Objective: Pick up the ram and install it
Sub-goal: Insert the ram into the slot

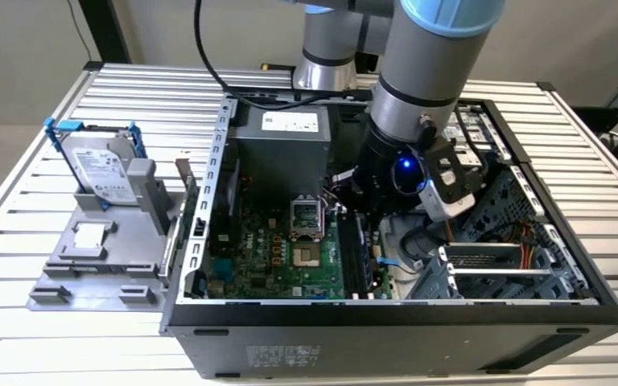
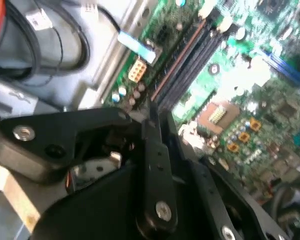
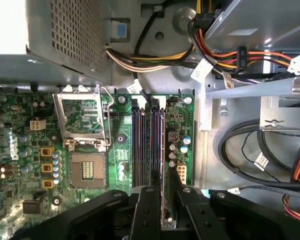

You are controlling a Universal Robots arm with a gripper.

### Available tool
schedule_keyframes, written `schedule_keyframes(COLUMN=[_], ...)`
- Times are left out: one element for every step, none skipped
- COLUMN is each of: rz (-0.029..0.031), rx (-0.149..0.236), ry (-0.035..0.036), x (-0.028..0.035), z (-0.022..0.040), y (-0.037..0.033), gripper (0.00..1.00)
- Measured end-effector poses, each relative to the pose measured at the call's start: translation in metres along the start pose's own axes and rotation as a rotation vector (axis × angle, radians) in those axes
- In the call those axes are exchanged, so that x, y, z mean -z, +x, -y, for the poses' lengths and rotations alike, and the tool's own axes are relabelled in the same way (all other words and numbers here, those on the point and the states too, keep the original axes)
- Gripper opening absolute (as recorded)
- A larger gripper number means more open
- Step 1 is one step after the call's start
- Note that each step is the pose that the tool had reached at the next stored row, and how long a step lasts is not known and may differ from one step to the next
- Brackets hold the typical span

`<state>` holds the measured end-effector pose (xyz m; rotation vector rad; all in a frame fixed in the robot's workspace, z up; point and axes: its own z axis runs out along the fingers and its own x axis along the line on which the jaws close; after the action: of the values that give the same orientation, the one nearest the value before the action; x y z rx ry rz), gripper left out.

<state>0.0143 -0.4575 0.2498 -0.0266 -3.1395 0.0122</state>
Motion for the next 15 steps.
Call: schedule_keyframes(rz=[0.0000, -0.0001, 0.0000, 0.0000, -0.0001, 0.0000, -0.0001, 0.0000, -0.0001, 0.0000, 0.0000, -0.0001, 0.0000, 0.0000, 0.0000], rx=[0.000, 0.000, 0.000, 0.000, 0.000, 0.000, 0.000, 0.000, 0.000, 0.000, 0.000, 0.000, 0.000, 0.000, 0.000], ry=[-0.0002, 0.0001, 0.0000, 0.0001, 0.0001, 0.0001, 0.0002, 0.0000, 0.0002, 0.0000, 0.0001, 0.0001, 0.0001, 0.0001, 0.0000], x=[0.0000, 0.0001, 0.0000, 0.0001, 0.0001, 0.0001, 0.0001, 0.0000, 0.0001, 0.0000, 0.0001, 0.0001, 0.0001, 0.0001, 0.0000], z=[0.0000, 0.0001, 0.0001, 0.0001, 0.0001, 0.0001, 0.0002, 0.0002, 0.0002, 0.0002, 0.0002, 0.0002, 0.0003, 0.0003, 0.0003], y=[0.0000, 0.0000, 0.0000, 0.0000, 0.0000, 0.0000, 0.0000, 0.0001, 0.0001, 0.0000, 0.0000, 0.0000, 0.0000, 0.0000, 0.0001], gripper=[0.00, 0.00, 0.00, 0.00, 0.00, 0.00, 0.00, 0.00, 0.00, 0.00, 0.00, 0.00, 0.00, 0.00, 0.00])
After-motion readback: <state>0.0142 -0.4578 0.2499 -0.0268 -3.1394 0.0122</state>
